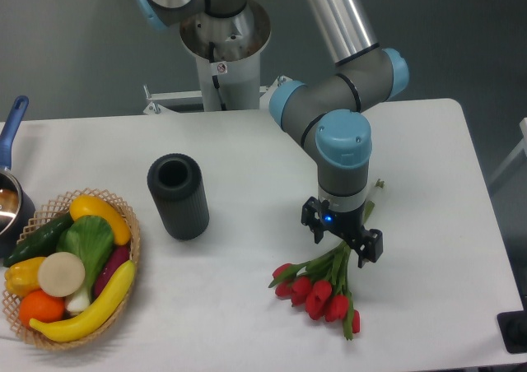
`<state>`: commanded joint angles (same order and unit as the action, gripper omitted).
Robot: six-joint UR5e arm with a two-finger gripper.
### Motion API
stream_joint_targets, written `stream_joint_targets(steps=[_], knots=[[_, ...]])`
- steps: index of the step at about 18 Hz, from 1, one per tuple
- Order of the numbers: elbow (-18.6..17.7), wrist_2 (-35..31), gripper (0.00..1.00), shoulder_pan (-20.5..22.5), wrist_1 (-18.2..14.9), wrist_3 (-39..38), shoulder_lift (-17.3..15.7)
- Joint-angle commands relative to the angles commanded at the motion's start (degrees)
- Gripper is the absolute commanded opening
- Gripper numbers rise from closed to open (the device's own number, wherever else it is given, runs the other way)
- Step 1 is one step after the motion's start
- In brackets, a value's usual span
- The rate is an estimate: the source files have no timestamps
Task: Place the flowers on the table
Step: 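Open the gripper to release the tulip stems onto the table, then raise the open gripper up away from the tulips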
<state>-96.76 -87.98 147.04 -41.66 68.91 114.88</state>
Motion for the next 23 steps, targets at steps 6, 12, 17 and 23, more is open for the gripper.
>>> stream_joint_targets(steps=[6, 12, 17, 23], knots=[[-0.7, 0.3, 1.0, 1.1, -0.2, 0.0, -1.8], [-1.2, -0.3, 1.0, 1.1, -0.3, -0.1, -1.8], [-0.6, -0.4, 1.0, 2.2, -3.4, -0.1, -3.0], [6.8, -0.4, 1.0, 3.8, -19.1, 0.0, -3.2]])
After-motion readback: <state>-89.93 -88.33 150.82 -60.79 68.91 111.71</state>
